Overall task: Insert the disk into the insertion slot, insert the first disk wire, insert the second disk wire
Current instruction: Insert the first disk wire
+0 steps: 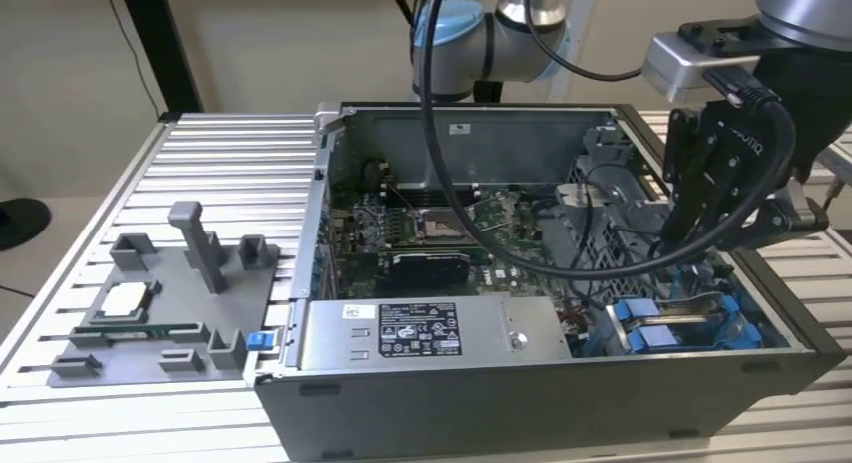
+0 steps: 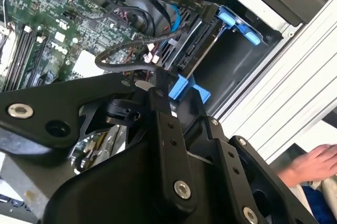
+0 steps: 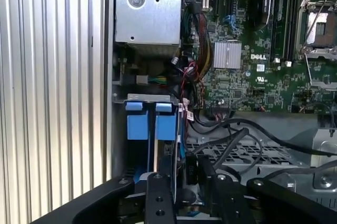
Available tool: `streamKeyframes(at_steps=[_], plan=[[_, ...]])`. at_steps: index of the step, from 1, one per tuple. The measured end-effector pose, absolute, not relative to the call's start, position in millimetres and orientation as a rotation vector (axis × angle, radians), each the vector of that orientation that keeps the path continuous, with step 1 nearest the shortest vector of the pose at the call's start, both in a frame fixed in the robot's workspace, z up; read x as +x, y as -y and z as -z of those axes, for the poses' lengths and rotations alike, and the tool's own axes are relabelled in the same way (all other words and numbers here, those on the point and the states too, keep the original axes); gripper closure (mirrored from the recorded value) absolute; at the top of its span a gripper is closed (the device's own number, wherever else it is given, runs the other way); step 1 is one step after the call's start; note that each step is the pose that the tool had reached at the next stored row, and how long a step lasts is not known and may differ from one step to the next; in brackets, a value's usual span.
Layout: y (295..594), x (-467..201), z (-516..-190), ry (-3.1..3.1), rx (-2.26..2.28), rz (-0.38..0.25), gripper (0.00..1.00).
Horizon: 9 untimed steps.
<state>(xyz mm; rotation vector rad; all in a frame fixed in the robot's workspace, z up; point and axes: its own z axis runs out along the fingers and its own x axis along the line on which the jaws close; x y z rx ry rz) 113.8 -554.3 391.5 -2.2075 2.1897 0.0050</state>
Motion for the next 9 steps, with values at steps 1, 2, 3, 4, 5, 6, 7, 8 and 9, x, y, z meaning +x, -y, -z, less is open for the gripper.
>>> streamKeyframes(at_steps=[1, 2, 3, 4, 5, 6, 7, 8, 9], plan=[[554.3, 113.1, -391.5, -2.188, -2.205, -0.009, 0.0], [554.2, 112.6, -391.4, -2.188, -2.202, -0.012, 0.0], [554.1, 112.3, -391.3, -2.187, -2.201, -0.014, 0.0], [554.1, 112.1, -391.3, -2.187, -2.2, -0.016, 0.0], [554.1, 111.8, -391.3, -2.186, -2.198, -0.018, 0.0], [554.1, 111.6, -391.3, -2.185, -2.197, -0.021, 0.0], [554.1, 111.5, -391.2, -2.183, -2.195, -0.024, 1.0], [554.1, 111.5, -391.2, -2.181, -2.193, -0.026, 1.0], [554.1, 111.4, -391.3, -2.179, -2.191, -0.029, 1.0]])
